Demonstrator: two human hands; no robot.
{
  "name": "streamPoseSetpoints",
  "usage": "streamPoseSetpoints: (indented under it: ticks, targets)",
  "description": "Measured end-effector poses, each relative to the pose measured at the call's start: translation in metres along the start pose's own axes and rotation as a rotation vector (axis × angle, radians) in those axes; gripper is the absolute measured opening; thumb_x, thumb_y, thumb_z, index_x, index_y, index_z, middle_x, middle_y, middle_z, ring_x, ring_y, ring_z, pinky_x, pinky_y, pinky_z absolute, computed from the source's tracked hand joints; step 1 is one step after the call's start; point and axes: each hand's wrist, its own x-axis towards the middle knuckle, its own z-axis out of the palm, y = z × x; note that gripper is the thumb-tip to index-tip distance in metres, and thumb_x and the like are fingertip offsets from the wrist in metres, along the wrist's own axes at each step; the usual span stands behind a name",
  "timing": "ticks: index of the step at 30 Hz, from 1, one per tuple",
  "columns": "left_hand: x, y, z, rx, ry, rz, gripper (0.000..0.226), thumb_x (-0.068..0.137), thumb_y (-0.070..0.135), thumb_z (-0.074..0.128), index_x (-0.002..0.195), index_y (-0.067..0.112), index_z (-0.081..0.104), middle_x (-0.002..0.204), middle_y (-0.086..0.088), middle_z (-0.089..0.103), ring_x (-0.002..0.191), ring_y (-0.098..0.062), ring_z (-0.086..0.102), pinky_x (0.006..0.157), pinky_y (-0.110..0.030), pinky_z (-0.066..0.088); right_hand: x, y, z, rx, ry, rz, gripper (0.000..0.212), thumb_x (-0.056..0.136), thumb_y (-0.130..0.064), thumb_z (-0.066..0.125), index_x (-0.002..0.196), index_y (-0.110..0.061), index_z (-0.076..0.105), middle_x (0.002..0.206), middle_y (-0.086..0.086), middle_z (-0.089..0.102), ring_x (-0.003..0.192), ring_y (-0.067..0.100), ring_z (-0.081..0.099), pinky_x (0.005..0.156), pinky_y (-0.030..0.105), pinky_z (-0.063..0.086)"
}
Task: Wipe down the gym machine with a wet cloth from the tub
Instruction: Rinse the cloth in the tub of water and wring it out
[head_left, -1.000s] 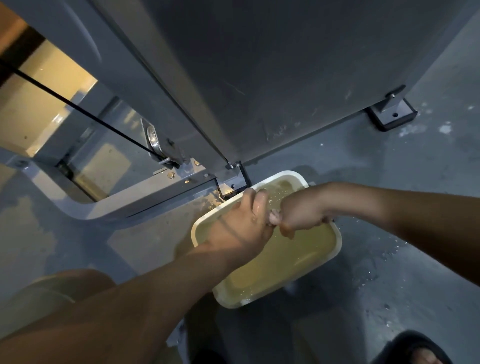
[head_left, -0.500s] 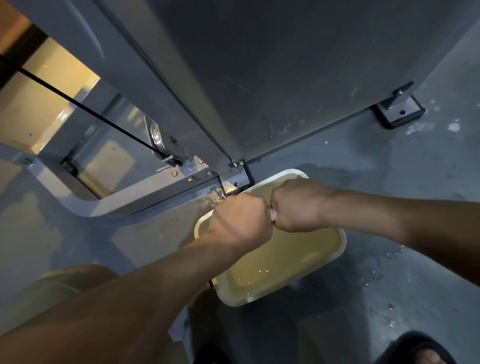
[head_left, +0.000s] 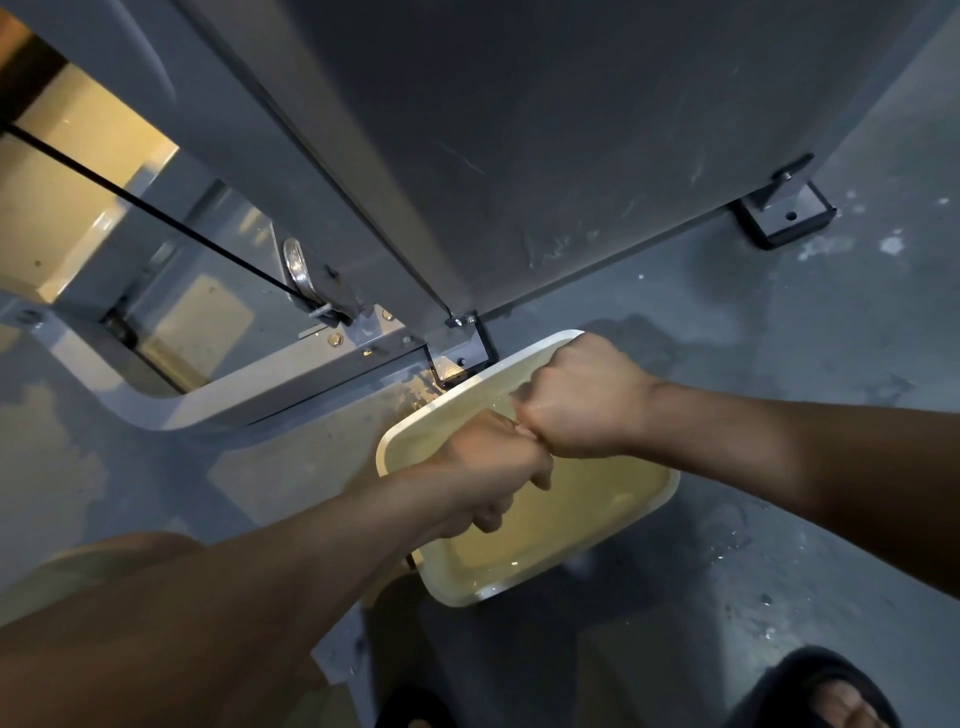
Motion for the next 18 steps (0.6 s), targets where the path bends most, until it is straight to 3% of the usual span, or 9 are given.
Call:
streamPoseSetpoints:
  ticks: [2,4,8,12,13,15,18]
  targets:
    - [-0.002,-0.001,0.000,-0.061,-0.043,-0.037,0.034,0.082,-0.005,0.060,0.070,0.017,0.037,0.052,0.000,0.022,0.042,-0.015,0.019,0.045,-0.022,0.019,0.002,0.003,0.007,0.030,0.071,-0.004,0.017,0.056,-0.019,0.065,0.048,-0.017,0.051,0.040,-0.001,0.048,0.036,0.022,0.031,0.052,0.018,0.018]
    - [-0.002,-0.002,0.000,-0.106,-0.079,-0.063,0.038,0.082,-0.005,0.059,0.070,0.019,0.033,0.052,0.000,0.021,0.043,-0.015,0.017,0.044,-0.021,0.019,0.004,0.002,0.011,0.071,0.122,-0.029,0.012,0.054,-0.016,0.059,0.046,-0.016,0.050,0.038,0.001,0.046,0.032,0.022,0.036,0.052,0.018,0.022]
    - [-0.002,-0.006,-0.001,-0.161,-0.158,-0.103,0.044,0.081,-0.004,0.057,0.068,0.024,0.026,0.059,-0.001,0.015,0.050,-0.015,0.012,0.043,-0.020,0.016,0.004,0.002,0.012,0.070,0.093,-0.063,0.017,0.057,-0.013,0.066,0.049,-0.016,0.051,0.040,0.001,0.049,0.033,0.025,0.046,0.049,0.022,0.031]
    - [0.000,-0.008,-0.004,-0.151,-0.200,-0.123,0.043,0.083,-0.001,0.057,0.067,0.025,0.027,0.058,0.000,0.017,0.047,-0.014,0.013,0.041,-0.018,0.016,0.006,0.001,0.011,0.071,0.126,-0.066,0.023,0.062,-0.015,0.067,0.051,-0.016,0.047,0.043,0.002,0.049,0.037,0.023,0.041,0.050,0.023,0.034]
    - [0.002,-0.008,-0.005,-0.108,-0.192,-0.112,0.040,0.086,0.001,0.058,0.068,0.023,0.031,0.056,0.001,0.020,0.045,-0.014,0.017,0.041,-0.018,0.019,0.008,0.000,0.008,0.065,0.128,-0.086,0.023,0.071,-0.017,0.063,0.055,-0.016,0.046,0.047,0.003,0.048,0.044,0.024,0.041,0.053,0.025,0.036]
    - [0.007,-0.007,-0.009,0.139,-0.123,-0.031,0.024,0.091,0.012,0.062,0.076,0.019,0.045,0.057,0.000,0.033,0.043,-0.015,0.032,0.041,-0.022,0.032,0.009,-0.001,0.001,0.105,-0.080,-0.067,0.022,0.091,-0.027,0.055,0.070,-0.020,0.051,0.060,-0.001,0.043,0.064,0.027,0.048,0.063,0.029,0.039]
    - [0.012,-0.005,-0.020,0.570,-0.040,0.073,0.019,0.096,0.032,0.060,0.087,0.016,0.054,0.070,-0.003,0.052,0.050,-0.019,0.063,0.052,-0.027,0.053,0.005,0.005,0.001,0.336,-0.270,0.015,0.019,0.095,-0.038,0.058,0.099,-0.025,0.045,0.074,-0.005,0.045,0.080,0.025,0.057,0.062,0.033,0.040]
